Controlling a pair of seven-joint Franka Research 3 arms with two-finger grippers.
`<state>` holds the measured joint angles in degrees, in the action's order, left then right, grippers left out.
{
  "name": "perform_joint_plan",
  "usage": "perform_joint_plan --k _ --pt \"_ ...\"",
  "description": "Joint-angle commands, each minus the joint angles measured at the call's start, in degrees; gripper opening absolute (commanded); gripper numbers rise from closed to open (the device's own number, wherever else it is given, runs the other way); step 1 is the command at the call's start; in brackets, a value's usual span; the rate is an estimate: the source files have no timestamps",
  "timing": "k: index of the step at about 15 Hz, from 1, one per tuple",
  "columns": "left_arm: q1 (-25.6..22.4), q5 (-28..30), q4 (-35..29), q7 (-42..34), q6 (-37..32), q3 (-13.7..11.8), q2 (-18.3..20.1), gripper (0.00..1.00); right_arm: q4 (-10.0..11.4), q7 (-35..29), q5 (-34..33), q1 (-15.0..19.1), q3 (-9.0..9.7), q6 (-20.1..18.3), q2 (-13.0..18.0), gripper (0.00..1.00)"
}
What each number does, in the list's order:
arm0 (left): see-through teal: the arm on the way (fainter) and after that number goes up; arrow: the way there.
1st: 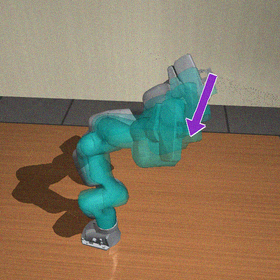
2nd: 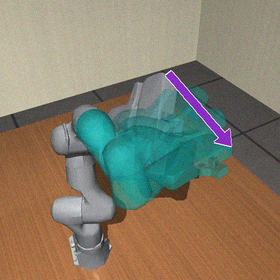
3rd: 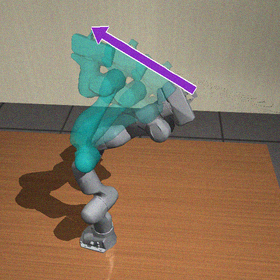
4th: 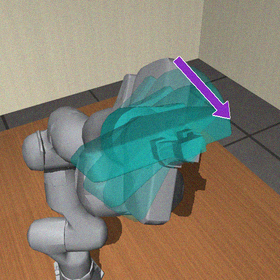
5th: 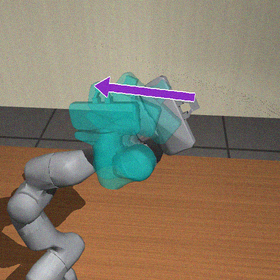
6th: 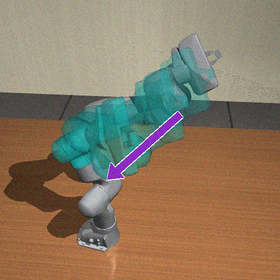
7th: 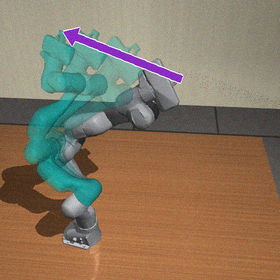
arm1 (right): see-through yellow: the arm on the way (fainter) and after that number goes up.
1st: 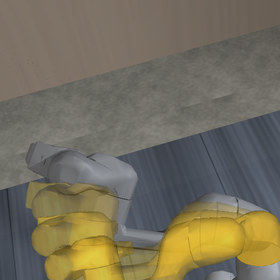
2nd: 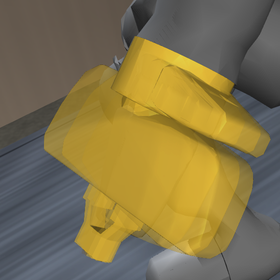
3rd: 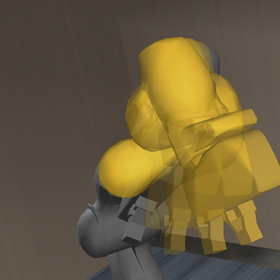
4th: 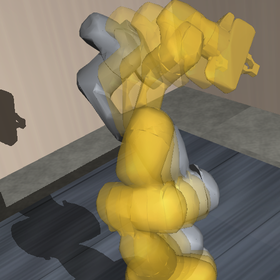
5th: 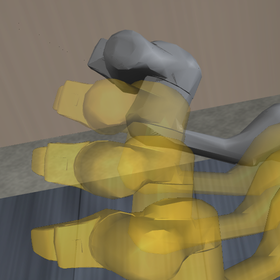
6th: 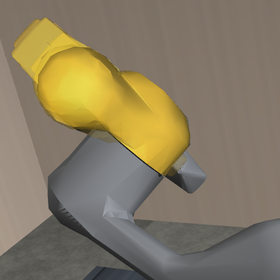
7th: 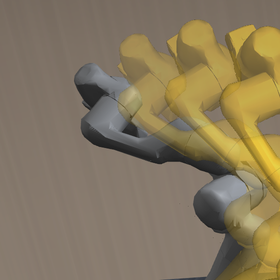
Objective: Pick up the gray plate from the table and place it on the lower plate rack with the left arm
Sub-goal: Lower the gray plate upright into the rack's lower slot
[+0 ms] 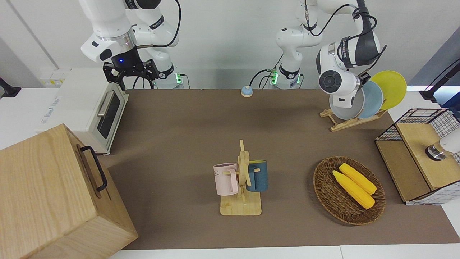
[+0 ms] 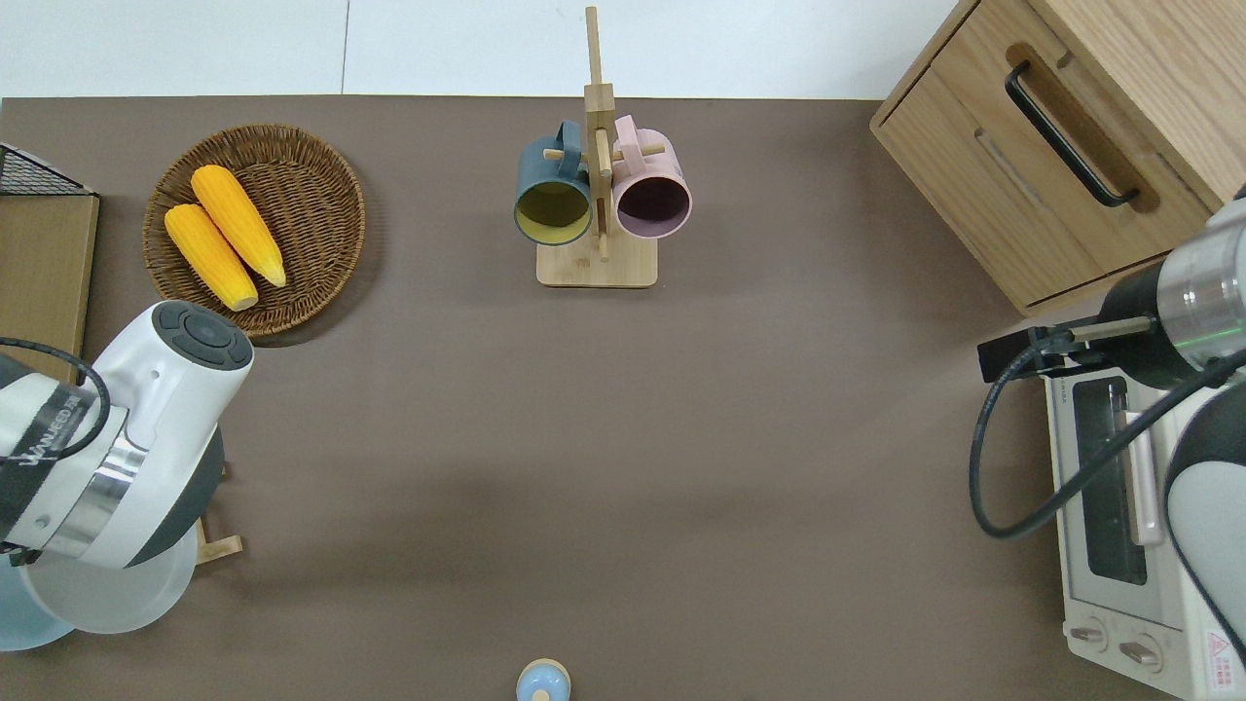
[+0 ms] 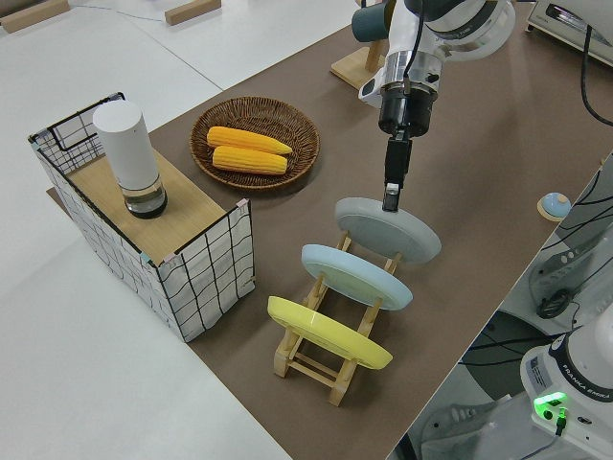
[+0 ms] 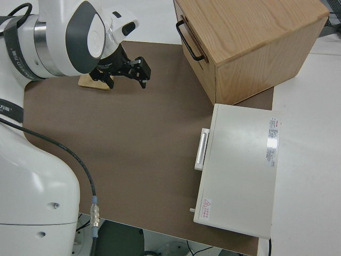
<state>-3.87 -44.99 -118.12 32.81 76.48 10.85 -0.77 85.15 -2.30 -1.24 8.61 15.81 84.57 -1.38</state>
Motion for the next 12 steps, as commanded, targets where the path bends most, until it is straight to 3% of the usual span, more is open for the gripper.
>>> perform_joint_plan --k 1,3,4,5,10,12 --pt "-0.1 -0.7 -0.5 2.6 0.2 0.0 -0.3 0.13 -0.5 -0.7 -0.1 1.1 0.98 -0.8 0.2 0.983" --pt "-0.1 -0.4 -0.5 3.1 0.9 0.0 -0.5 0.38 -0.5 -0.7 -0.1 1.1 0.98 -0.8 0.1 0.983" --pt "-0.1 0.2 -0.5 3.1 1.7 0.0 -0.5 0.41 -0.5 -0.7 -0.1 1.1 0.98 -0.8 0.1 0.983" --pt "-0.1 1.1 -0.4 3.1 2.8 0.0 -0.5 0.57 -0.5 -0.7 -0.1 1.1 0.98 -0.8 0.1 0.983" --pt "0.0 2.4 0.2 3.8 4.3 0.0 -0.3 0.64 -0.5 -0.7 -0.1 1.1 0.98 -0.8 0.1 0.983" --pt "0.1 4.9 1.8 3.1 4.3 0.0 0.2 0.74 -0.5 -0.7 -0.1 1.1 0.98 -0.8 0.1 0.983"
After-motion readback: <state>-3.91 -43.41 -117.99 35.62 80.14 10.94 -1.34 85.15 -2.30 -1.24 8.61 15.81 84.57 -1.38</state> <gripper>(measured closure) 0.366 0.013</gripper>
